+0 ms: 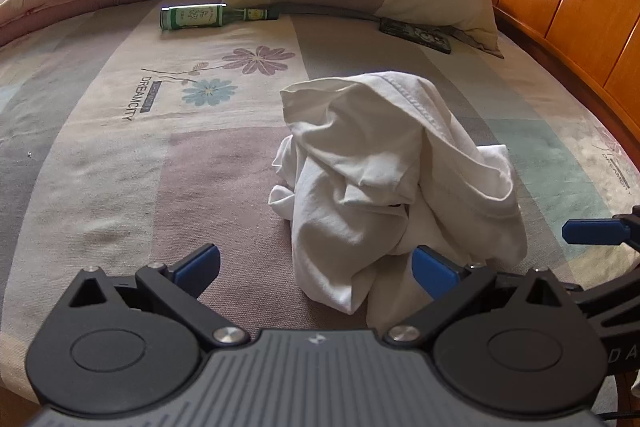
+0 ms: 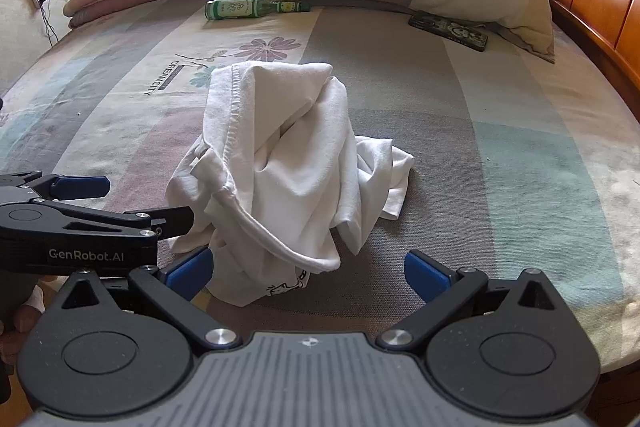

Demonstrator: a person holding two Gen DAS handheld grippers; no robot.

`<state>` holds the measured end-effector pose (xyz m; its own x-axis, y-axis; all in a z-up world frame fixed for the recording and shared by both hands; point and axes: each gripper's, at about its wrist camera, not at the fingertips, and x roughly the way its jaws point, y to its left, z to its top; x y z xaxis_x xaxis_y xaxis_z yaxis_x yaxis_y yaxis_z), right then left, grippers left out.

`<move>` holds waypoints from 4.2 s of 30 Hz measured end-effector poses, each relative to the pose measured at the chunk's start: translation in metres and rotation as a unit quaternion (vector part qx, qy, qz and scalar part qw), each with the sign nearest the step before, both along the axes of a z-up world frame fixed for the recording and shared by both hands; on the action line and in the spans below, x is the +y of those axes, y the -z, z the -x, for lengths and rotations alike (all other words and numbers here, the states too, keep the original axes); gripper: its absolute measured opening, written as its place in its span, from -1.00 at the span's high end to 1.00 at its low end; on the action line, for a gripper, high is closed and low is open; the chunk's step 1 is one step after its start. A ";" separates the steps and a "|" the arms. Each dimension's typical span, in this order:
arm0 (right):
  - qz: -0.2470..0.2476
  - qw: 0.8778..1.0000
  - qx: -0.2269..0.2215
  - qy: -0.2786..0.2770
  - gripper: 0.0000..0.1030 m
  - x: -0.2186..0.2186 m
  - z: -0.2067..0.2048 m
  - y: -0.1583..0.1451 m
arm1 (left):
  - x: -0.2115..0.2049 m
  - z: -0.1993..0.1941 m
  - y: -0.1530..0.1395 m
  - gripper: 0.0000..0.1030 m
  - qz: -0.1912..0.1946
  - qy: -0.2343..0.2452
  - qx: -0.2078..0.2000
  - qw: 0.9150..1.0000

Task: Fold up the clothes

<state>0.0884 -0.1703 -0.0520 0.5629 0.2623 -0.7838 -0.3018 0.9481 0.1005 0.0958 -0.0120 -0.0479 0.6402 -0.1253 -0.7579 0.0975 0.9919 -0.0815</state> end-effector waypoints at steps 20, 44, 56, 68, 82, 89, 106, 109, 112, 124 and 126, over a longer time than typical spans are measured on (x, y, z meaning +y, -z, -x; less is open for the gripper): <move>-0.036 0.994 -0.056 -0.081 -1.00 -0.020 -0.001 0.014 | -0.021 -0.010 0.005 -0.97 -0.035 0.022 0.000 0.999; 0.064 0.994 -0.029 -0.079 -1.00 0.000 -0.013 0.012 | 0.008 -0.015 0.010 -0.97 -0.037 0.094 -0.011 0.995; 0.099 0.992 -0.040 -0.064 -1.00 -0.001 -0.053 0.012 | 0.002 -0.043 0.026 -0.97 -0.027 0.155 -0.007 0.988; 0.072 0.995 -0.060 0.043 -1.00 -0.045 -0.106 -0.006 | 0.021 -0.072 0.015 -0.99 -0.013 0.131 -0.027 0.991; 0.060 0.997 -0.030 -0.048 -1.00 -0.009 -0.097 0.013 | 0.023 -0.043 0.005 -0.99 -0.020 0.152 -0.033 0.988; 0.052 0.997 -0.056 -0.005 -1.00 -0.026 -0.138 -0.010 | 0.029 -0.041 -0.005 -0.99 -0.005 0.152 -0.042 0.988; 0.103 0.993 -0.060 0.026 -1.00 -0.030 -0.181 -0.009 | 0.008 -0.058 -0.014 -0.99 0.019 0.172 -0.056 0.983; 0.091 0.994 -0.062 0.007 -1.00 -0.032 -0.148 -0.015 | -0.002 -0.068 -0.009 -0.99 0.011 0.167 -0.053 0.985; 0.076 0.995 -0.060 0.003 -1.00 -0.033 -0.117 -0.018 | -0.011 -0.081 -0.006 -0.99 -0.002 0.151 -0.051 0.987; 0.077 0.995 -0.058 0.016 -1.00 -0.032 -0.071 -0.008 | 0.031 -0.121 -0.001 -0.99 -0.106 0.063 -0.040 0.992; 0.072 0.996 -0.054 0.021 -1.00 -0.034 -0.074 -0.006 | 0.042 -0.129 0.000 -0.99 -0.113 0.052 -0.034 0.992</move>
<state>0.1623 -0.2039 -0.0458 0.6535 0.1259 -0.7464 -0.2625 0.9626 -0.0674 0.2243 0.0297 -0.0478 0.6840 -0.0259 -0.7290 0.1979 0.9685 0.1512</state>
